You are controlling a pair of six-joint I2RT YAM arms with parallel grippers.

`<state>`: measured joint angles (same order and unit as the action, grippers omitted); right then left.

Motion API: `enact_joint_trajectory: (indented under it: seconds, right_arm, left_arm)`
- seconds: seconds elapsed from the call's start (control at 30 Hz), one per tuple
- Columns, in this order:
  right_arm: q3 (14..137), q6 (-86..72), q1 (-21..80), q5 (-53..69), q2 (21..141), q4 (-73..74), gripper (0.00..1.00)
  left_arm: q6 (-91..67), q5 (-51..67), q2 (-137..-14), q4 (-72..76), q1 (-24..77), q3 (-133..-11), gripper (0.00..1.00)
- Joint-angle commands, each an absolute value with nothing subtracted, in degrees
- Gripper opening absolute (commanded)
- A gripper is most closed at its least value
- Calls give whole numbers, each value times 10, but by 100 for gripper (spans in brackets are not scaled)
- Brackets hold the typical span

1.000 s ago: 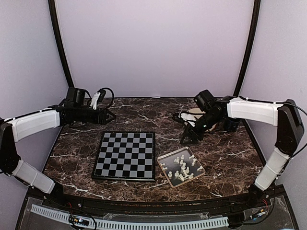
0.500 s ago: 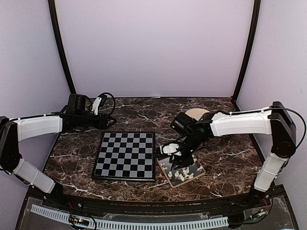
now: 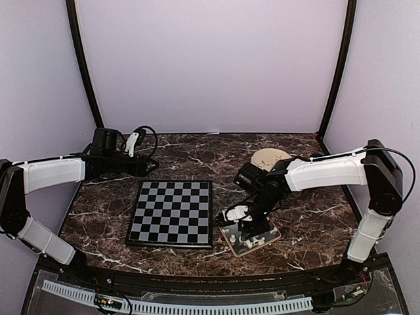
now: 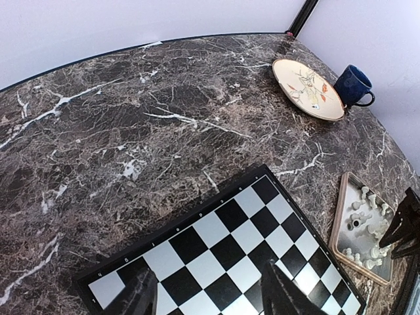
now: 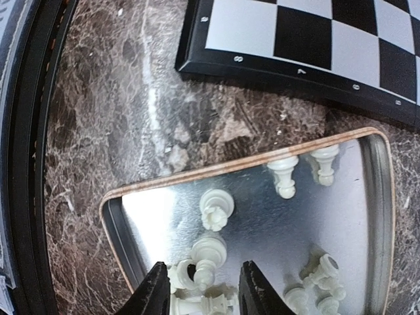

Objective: Set up the chess pieces on the board
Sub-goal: Pick up the bishop from the storage box.

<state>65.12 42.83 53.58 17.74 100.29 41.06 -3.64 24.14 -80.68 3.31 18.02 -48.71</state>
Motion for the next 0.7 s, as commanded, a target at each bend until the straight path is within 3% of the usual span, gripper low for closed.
enact_joint_trajectory:
  seconds: [0.0, 0.3, 0.67]
  right_arm:
    - [642, 433, 542, 177, 1005, 427, 33]
    - [647, 419, 542, 169, 1013, 421, 16]
    - [705, 410, 543, 157, 1013, 448, 7]
  left_arm:
    - [-29, 235, -795, 31, 182, -500, 56]
    - [-31, 234, -794, 30, 183, -501, 56]
    - [-30, 230, -789, 27, 182, -501, 57]
